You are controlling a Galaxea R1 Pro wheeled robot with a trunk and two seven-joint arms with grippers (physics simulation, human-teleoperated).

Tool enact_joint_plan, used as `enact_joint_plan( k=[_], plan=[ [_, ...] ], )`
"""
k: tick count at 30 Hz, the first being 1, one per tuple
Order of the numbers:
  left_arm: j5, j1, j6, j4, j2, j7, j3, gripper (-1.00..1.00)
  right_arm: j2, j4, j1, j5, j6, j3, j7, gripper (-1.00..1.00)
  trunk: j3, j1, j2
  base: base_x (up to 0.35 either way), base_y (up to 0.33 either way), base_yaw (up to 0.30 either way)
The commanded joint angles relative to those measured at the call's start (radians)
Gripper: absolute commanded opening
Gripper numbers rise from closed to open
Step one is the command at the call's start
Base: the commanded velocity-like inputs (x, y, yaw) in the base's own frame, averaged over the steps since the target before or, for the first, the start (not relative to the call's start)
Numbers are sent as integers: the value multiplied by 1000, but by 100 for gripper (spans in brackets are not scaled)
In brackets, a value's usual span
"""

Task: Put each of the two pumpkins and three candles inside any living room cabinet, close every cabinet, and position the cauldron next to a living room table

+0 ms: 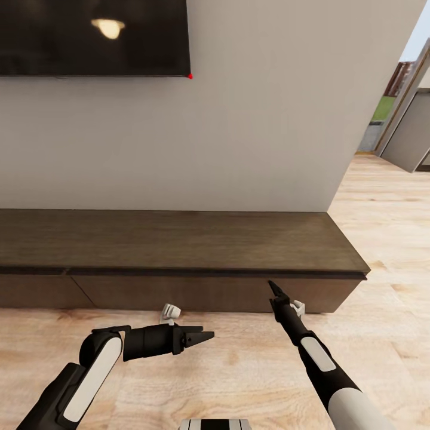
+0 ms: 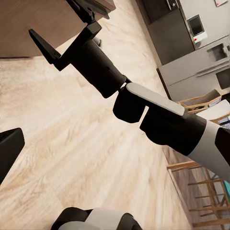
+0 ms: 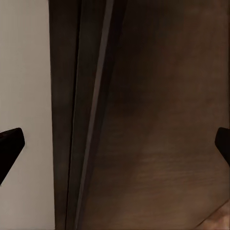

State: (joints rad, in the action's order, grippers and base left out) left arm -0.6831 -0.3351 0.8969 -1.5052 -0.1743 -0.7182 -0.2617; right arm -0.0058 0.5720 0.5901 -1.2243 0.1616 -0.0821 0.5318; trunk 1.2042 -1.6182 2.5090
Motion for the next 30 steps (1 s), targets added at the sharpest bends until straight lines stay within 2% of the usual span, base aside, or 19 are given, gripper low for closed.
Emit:
enact_joint_plan(
  k=[1, 14, 22, 23, 30],
  plan=[
    [-3, -1, 5, 0, -1, 0, -1, 100, 0, 0, 0, -10, 10, -3, 3, 100, 1, 0, 0, 0, 0, 0],
    [-3, -1, 4, 0, -1, 1, -1, 100, 0, -1, 0, -10, 10, -3, 3, 100, 1, 0, 0, 0, 0, 0],
    [0, 12, 0, 45, -6, 8, -2, 100, -45, -44, -1, -11, -29, 11, -33, 100, 1, 0, 0, -74, -52, 0],
    [0, 12, 0, 46, -6, 8, -2, 100, -65, -94, -1, -11, -56, 11, -33, 100, 1, 0, 0, -110, -69, 0],
    [0, 13, -2, 46, -7, 8, -2, 100, -68, -96, -1, -10, -59, 13, -35, 100, 1, 0, 0, -67, -43, 0]
  ],
)
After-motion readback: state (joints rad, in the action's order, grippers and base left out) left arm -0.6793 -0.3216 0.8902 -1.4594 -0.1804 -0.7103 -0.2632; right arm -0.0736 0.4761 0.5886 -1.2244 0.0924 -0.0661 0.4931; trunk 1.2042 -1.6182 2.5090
